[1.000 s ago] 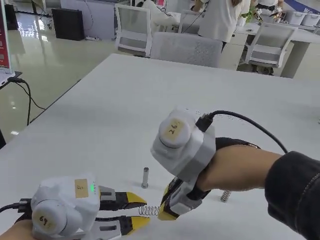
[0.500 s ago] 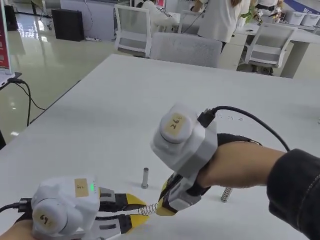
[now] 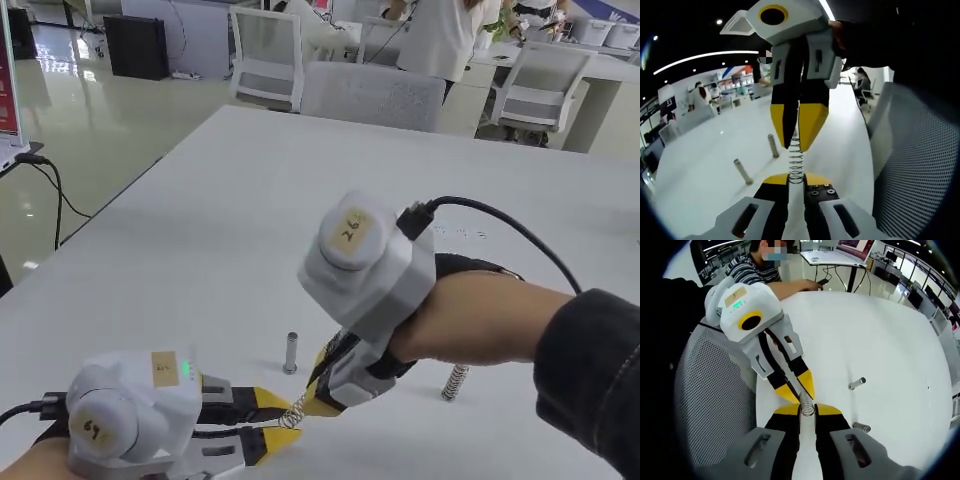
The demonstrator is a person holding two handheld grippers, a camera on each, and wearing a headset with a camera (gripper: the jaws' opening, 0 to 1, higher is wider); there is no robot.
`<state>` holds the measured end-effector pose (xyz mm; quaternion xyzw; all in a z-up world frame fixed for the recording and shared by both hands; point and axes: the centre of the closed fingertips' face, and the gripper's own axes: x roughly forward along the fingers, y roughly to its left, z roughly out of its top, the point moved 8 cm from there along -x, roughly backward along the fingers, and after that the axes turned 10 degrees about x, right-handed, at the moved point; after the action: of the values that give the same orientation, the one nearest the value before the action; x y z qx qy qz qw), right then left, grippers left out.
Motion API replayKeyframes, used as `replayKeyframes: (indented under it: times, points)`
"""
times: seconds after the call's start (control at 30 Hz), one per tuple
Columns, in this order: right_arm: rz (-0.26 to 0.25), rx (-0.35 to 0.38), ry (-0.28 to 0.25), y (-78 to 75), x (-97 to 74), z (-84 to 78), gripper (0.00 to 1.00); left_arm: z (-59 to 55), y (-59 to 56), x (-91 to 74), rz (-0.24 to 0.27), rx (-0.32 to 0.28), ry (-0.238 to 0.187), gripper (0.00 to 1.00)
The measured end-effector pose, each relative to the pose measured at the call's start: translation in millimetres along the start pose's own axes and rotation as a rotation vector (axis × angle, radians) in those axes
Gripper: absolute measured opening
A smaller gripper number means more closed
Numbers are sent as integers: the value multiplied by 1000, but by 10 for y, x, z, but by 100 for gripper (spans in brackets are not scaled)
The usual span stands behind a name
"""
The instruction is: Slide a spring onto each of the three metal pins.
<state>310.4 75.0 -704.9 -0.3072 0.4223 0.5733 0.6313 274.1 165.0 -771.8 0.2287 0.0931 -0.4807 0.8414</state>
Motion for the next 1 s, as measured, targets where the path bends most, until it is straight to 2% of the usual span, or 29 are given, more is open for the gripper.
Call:
replayKeyframes:
  times: [0.27, 0.5, 0.63, 1.0]
  points:
    - [-7, -19, -45, 25, -28, 93, 8, 18, 9, 4, 2, -28, -19, 2]
    - [-12, -46, -46, 29, -15, 106, 8, 8, 27, -10, 12, -34, -21, 2]
    - [-8, -59, -40, 34, -4, 90, 13, 16, 33, -7, 14, -33, -28, 2]
    - [12, -76, 23, 45, 70, 63, 13, 44, 27, -14, 7, -10, -31, 2]
